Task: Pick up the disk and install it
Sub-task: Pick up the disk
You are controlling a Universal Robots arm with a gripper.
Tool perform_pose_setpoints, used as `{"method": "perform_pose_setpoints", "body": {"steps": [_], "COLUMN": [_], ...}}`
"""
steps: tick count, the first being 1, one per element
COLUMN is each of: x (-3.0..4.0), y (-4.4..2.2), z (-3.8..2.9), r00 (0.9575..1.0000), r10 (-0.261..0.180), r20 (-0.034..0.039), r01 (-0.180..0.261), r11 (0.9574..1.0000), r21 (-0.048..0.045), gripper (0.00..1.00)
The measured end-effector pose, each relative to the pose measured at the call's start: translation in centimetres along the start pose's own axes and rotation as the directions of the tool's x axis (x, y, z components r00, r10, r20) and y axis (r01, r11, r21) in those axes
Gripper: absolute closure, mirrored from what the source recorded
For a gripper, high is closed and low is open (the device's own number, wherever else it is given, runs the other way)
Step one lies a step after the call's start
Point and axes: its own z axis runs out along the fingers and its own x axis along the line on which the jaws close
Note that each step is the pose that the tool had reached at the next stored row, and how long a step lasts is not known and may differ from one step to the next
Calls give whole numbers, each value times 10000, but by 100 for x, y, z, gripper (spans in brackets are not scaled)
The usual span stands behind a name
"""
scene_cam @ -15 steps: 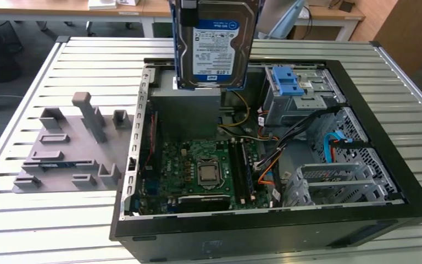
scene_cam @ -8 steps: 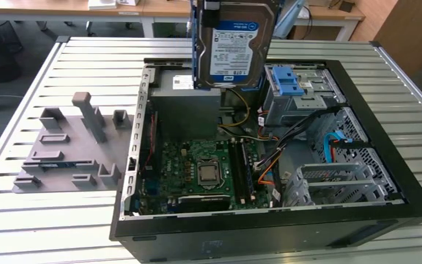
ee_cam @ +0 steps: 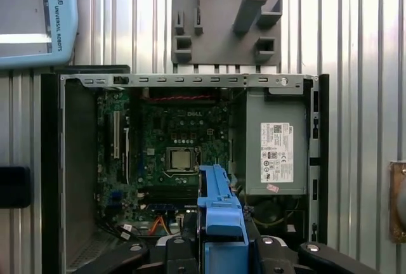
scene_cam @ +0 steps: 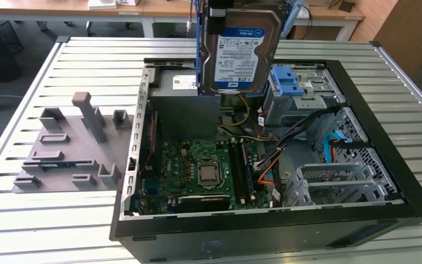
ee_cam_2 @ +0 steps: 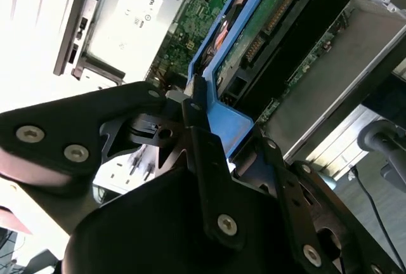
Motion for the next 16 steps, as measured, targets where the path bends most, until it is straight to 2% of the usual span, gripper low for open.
{"method": "perform_pose_setpoints", "body": {"steps": [4,8,10,13,15,16], "x": [93,125,140,159,174,188], "y": [-6,-79,-89,-89,-90,-91], "z": [9,18,22,30,33,36], "r00": [10000,10000,10000,10000,10000,10000], "r10": [0,0,-1,-2,-5,-7], "r20": [1,10,23,26,29,29], "r01": [0,0,1,1,4,6], "r11": [10000,10000,10000,9998,9993,9992], "r21": [0,0,16,200,368,393], "gripper": [64,64,64,64,64,64]}}
